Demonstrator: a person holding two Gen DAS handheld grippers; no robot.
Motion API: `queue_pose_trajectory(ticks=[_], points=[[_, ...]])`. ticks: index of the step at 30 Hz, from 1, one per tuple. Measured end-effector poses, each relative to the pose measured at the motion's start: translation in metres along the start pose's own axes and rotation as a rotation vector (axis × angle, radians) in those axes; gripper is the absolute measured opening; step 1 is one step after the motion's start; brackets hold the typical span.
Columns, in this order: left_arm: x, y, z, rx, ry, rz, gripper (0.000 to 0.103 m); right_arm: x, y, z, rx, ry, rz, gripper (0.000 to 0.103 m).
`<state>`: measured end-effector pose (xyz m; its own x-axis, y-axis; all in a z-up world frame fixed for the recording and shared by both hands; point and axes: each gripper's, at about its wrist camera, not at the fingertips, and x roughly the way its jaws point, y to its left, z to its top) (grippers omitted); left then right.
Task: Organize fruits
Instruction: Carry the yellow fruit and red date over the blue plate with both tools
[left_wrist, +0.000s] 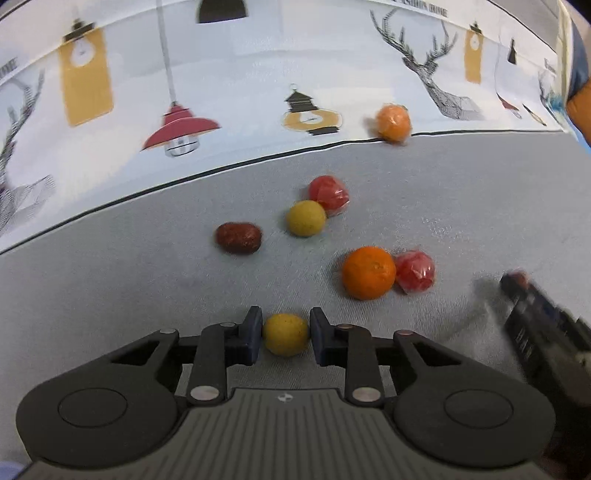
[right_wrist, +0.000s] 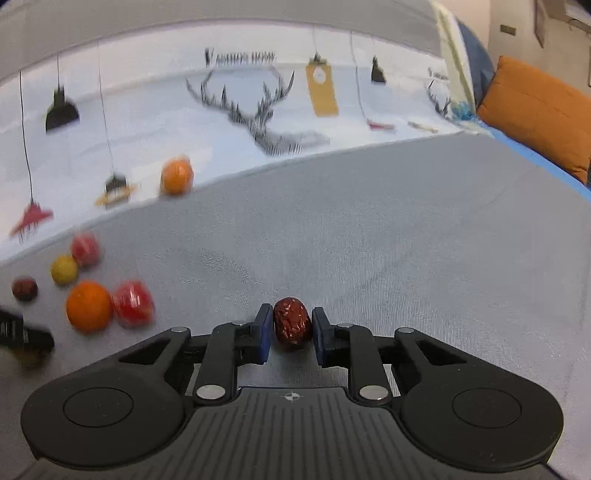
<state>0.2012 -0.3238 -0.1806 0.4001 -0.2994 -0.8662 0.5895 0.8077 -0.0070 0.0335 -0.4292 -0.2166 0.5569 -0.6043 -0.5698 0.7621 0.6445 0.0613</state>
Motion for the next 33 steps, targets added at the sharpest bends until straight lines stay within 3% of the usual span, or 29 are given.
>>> queue_pose_trajectory(ticks=[3,7,12,16,21,23,28,33], points=[[-0.026,0.002,-0.009,0.001,-0.016,0.034,0.030,-0.007,0.002,0.003,0.003,-0.086,-0.002,0.023],[-0.082,0.011,-0.029,-0.003,-0.022,0.053,0.030,-0.017,0.002,0.002,-0.022,-0.102,-0.018,0.023],[-0.160,0.028,-0.068,-0.014,-0.024,0.073,0.030,-0.093,-0.024,0.020,0.008,-0.142,0.025,0.023],[-0.215,0.039,-0.110,-0.020,-0.023,0.062,0.030,-0.185,-0.050,0.017,0.021,-0.102,0.177,0.023],[-0.270,0.052,-0.167,-0.066,-0.037,0.018,0.030,-0.270,-0.054,-0.007,0.014,0.094,0.369,0.023],[-0.283,0.058,-0.187,-0.091,-0.012,0.015,0.030,-0.300,-0.052,-0.015,-0.009,0.134,0.427,0.023],[-0.316,0.076,-0.229,-0.125,-0.049,-0.010,0.030,-0.370,-0.031,-0.033,-0.132,0.106,0.520,0.024],[-0.337,0.098,-0.253,-0.161,-0.094,0.020,0.030,-0.413,-0.011,-0.043,-0.254,0.033,0.560,0.024]])
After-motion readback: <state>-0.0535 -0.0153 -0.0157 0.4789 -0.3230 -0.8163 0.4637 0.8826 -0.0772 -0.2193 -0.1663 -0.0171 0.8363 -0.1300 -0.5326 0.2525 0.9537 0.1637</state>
